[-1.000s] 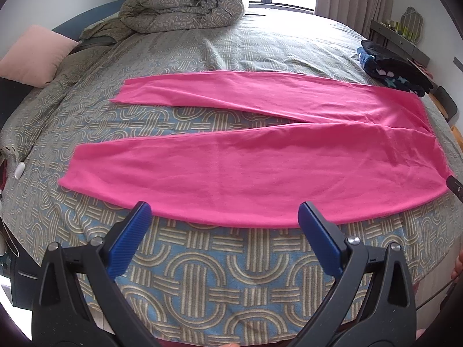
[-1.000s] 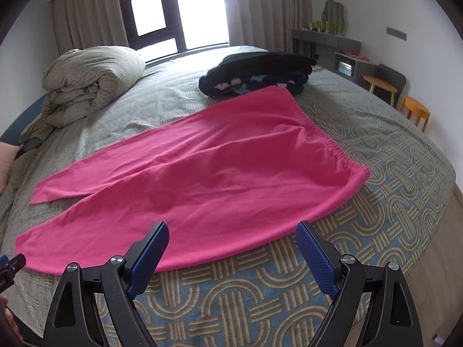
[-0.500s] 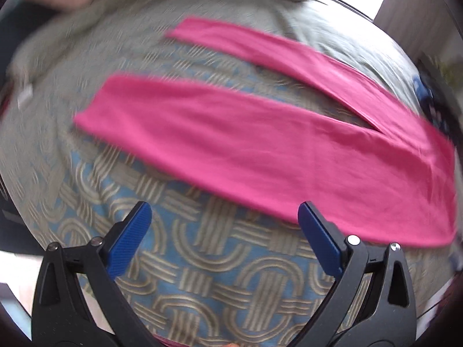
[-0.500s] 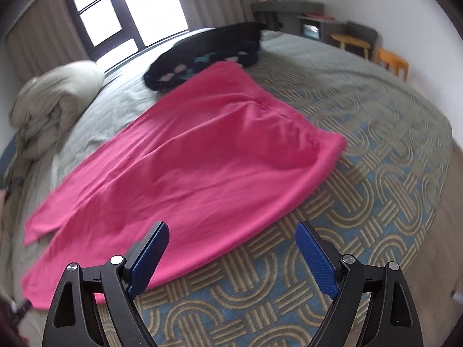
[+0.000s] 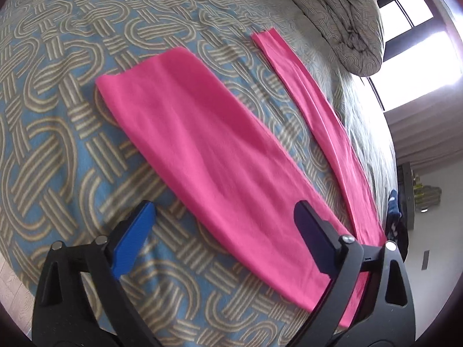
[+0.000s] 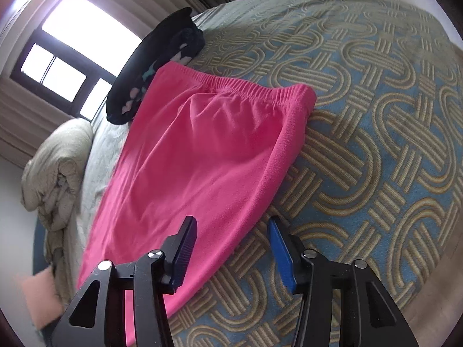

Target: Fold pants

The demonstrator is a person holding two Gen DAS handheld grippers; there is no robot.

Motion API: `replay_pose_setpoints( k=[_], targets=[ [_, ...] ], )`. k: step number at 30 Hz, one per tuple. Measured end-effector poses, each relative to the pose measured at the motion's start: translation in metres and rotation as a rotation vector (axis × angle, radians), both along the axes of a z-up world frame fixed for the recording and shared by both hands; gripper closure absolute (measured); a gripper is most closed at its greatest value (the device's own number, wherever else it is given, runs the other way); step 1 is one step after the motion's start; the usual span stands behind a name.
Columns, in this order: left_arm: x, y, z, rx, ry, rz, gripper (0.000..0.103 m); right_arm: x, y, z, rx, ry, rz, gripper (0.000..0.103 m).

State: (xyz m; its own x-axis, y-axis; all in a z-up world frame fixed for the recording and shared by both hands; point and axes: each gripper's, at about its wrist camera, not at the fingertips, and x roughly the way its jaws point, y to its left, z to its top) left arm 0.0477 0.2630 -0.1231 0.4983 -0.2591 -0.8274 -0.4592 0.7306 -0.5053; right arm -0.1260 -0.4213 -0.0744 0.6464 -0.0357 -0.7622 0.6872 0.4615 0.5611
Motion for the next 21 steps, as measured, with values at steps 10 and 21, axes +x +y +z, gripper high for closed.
replay_pose_setpoints(
  k=[10, 21],
  targets=[
    [0.017, 0.0, -0.002, -0.008, -0.012, -0.019, 0.076, 0.012, -0.002, -0.005, 0.033, -0.045, -0.003, 0.053],
    [-0.002, 0.006, 0.032, 0.06, -0.075, -0.043, 0.1, 0.011, 0.004, 0.024, -0.064, -0.066, 0.057, 0.099]
  ],
)
